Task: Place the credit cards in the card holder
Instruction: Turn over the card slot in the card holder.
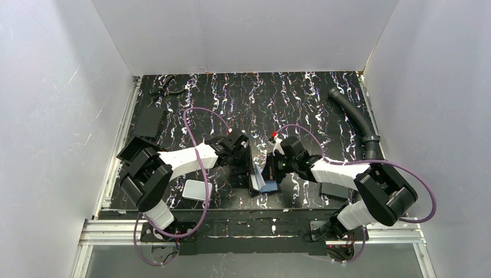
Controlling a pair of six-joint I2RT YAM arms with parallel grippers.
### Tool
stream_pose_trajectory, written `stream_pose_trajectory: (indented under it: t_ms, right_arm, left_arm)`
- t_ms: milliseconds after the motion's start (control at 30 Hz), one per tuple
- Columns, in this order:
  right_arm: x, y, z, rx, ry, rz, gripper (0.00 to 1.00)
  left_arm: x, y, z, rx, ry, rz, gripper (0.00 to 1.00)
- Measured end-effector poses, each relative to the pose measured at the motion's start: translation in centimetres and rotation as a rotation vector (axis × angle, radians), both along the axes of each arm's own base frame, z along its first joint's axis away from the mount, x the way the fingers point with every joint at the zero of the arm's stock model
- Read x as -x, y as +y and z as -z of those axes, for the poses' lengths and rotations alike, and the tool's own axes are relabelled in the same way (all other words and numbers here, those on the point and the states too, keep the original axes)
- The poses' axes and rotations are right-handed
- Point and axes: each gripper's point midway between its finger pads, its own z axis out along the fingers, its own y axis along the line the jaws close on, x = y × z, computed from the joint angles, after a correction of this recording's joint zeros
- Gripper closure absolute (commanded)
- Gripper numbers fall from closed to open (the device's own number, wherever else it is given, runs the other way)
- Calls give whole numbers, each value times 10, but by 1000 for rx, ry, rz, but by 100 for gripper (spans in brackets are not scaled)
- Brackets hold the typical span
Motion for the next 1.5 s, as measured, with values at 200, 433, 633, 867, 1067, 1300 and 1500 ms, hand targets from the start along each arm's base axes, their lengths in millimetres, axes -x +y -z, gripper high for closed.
stream_pose_trajectory:
  t_ms: [200,433,633,867,1067,1300,1500]
  right_arm:
    - [-1,10,3,-46,12,14,99]
    - [3,19,7,-54,3,4,99]
    - [-1,20,23,-33,15,21,99]
    - [-1,21,26,-40,28,37,99]
    - [-2,15,23,-16,19,58,99]
    - [-6,-13,13,70,-42,89,94]
    - [-29,-61,11,165,-87,190,88]
  left_arm:
    - [3,5,-2,27,-15,-14,45]
    - [2,29,-31,37,-87,-54,36]
    - [0,37,-82,102,-191,-62,49]
    - [0,6,-71,195,-115,-20,79]
    - [10,6,7,86,53,-29,88]
    - [15,11,20,72,75,-42,90]
    - [16,11,21,78,68,-42,90]
